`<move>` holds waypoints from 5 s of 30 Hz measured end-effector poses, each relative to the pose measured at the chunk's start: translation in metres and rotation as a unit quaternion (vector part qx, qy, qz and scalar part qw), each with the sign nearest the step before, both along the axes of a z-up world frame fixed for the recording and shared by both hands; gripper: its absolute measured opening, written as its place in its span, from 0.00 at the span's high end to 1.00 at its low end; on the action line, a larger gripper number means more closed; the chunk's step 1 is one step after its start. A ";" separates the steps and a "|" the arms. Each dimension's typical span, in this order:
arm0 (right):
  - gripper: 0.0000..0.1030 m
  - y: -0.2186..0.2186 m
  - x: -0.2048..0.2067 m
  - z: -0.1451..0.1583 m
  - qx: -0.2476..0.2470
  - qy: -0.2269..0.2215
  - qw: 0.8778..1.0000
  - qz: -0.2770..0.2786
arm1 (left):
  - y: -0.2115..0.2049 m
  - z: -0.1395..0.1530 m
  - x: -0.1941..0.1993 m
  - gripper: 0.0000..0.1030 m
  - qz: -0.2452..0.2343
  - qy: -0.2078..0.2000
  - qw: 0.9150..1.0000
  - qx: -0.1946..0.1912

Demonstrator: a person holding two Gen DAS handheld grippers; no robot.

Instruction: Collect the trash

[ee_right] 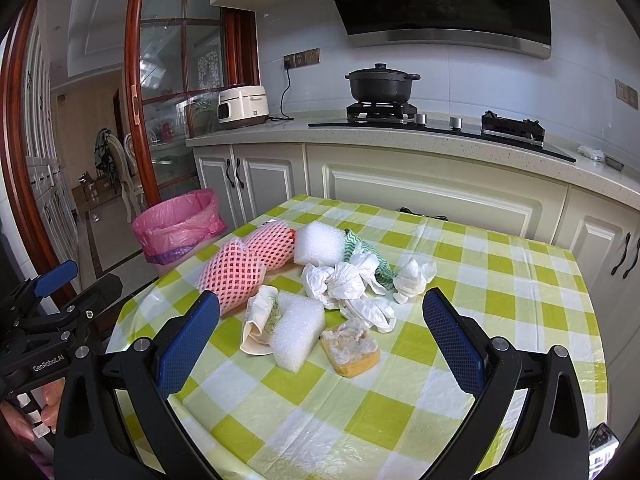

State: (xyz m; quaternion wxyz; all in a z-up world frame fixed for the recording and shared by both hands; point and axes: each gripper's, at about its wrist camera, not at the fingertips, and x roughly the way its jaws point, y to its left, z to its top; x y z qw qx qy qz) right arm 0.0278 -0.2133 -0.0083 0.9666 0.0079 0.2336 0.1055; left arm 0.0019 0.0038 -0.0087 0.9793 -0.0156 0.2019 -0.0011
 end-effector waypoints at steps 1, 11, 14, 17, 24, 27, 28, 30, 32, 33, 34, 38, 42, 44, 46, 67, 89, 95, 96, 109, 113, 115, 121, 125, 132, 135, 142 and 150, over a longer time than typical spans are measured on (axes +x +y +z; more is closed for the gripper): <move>0.07 0.000 0.000 0.000 0.000 0.000 1.000 0.000 | 0.000 0.000 0.000 0.04 0.000 0.000 1.000 0.000; 0.07 -0.001 0.000 0.000 0.001 0.000 1.000 0.000 | 0.000 0.000 0.000 0.04 0.000 0.002 1.000 -0.001; 0.07 -0.001 0.000 0.000 0.001 0.001 1.000 0.001 | 0.000 0.000 -0.001 0.04 0.000 0.001 1.000 -0.001; 0.07 -0.001 0.000 -0.001 0.001 0.000 1.000 0.000 | 0.000 0.000 -0.001 0.04 0.000 0.001 1.000 0.000; 0.07 -0.003 -0.002 -0.001 0.004 0.000 1.000 -0.001 | 0.000 0.001 0.000 0.04 0.000 0.002 1.000 0.000; 0.07 -0.003 -0.002 -0.001 0.003 -0.001 1.000 -0.001 | 0.000 0.001 0.000 0.04 0.000 0.001 1.000 0.000; 0.07 -0.003 -0.002 -0.001 0.003 0.000 1.000 -0.001 | 0.000 0.001 0.000 0.04 0.000 0.001 1.000 0.000; 0.07 -0.003 -0.002 -0.001 0.004 0.000 1.000 -0.001 | 0.000 0.001 0.000 0.04 0.000 0.002 1.000 0.000; 0.07 -0.003 -0.002 -0.001 0.004 0.000 1.000 -0.001 | 0.000 0.001 0.000 0.04 -0.001 0.002 1.000 0.000; 0.07 -0.003 -0.002 -0.001 0.003 0.000 1.000 -0.002 | -0.001 0.001 0.000 0.04 0.000 0.002 1.000 0.000; 0.07 -0.003 -0.002 -0.001 0.004 0.000 1.000 -0.001 | -0.001 0.001 0.000 0.04 0.000 0.002 1.000 0.000; 0.07 -0.003 -0.003 -0.001 0.004 0.000 1.000 -0.001 | -0.001 0.001 0.000 0.04 -0.001 0.002 1.000 0.000; 0.07 -0.003 -0.003 -0.001 0.005 0.000 1.000 -0.001 | -0.001 0.001 0.000 0.04 -0.001 0.003 1.000 0.000; 0.07 -0.004 -0.002 -0.001 0.005 0.000 1.000 -0.001 | -0.001 0.001 0.000 0.04 -0.001 0.003 1.000 0.000; 0.07 -0.003 -0.003 -0.001 0.005 0.001 1.000 -0.001 | -0.002 0.001 0.000 0.04 -0.001 0.004 1.000 -0.001; 0.07 0.000 0.009 -0.023 0.003 0.026 0.999 -0.021 | 0.027 -0.013 0.017 0.04 0.026 0.058 0.996 -0.063; 0.43 0.067 0.119 -0.109 -0.020 0.171 0.985 0.017 | 0.067 -0.072 0.149 0.15 0.000 0.147 0.989 -0.007; 0.58 0.069 0.133 -0.122 -0.035 0.180 0.983 0.009 | 0.050 -0.083 0.173 0.22 -0.036 0.159 0.987 -0.007; 0.60 0.068 0.133 -0.122 -0.033 0.178 0.983 0.010 | 0.046 -0.084 0.179 0.22 -0.041 0.157 0.987 -0.004; 0.65 0.039 0.130 -0.094 0.010 0.120 0.993 0.016 | 0.017 -0.104 0.245 0.52 -0.088 0.188 0.978 -0.012; 0.65 0.034 0.126 -0.096 0.017 0.118 0.993 0.011 | 0.013 -0.102 0.236 0.73 -0.098 0.175 0.979 -0.019; 0.65 0.033 0.125 -0.095 0.019 0.118 0.993 0.011 | 0.013 -0.098 0.225 0.75 -0.099 0.161 0.982 -0.018; 0.65 0.046 0.120 -0.084 0.012 0.101 0.994 0.027 | 0.026 -0.072 0.187 0.76 -0.083 0.116 0.990 -0.019; 0.65 0.063 0.128 -0.073 0.010 0.089 0.994 0.054 | 0.049 -0.052 0.172 0.75 -0.054 0.088 0.995 -0.017; 0.65 0.109 0.155 -0.053 0.006 0.070 0.992 0.102 | 0.102 -0.026 0.168 0.75 0.005 0.065 0.997 -0.030; 0.65 0.129 0.168 -0.046 0.002 0.068 0.991 0.117 | 0.120 -0.021 0.169 0.75 0.024 0.059 0.997 -0.034; 0.65 0.182 0.213 -0.021 -0.006 0.072 0.984 0.162 | 0.161 -0.007 0.176 0.75 0.068 0.044 0.996 -0.032; 0.65 0.254 0.270 0.002 -0.018 0.056 0.969 0.241 | 0.218 0.009 0.216 0.75 0.105 0.047 0.993 -0.036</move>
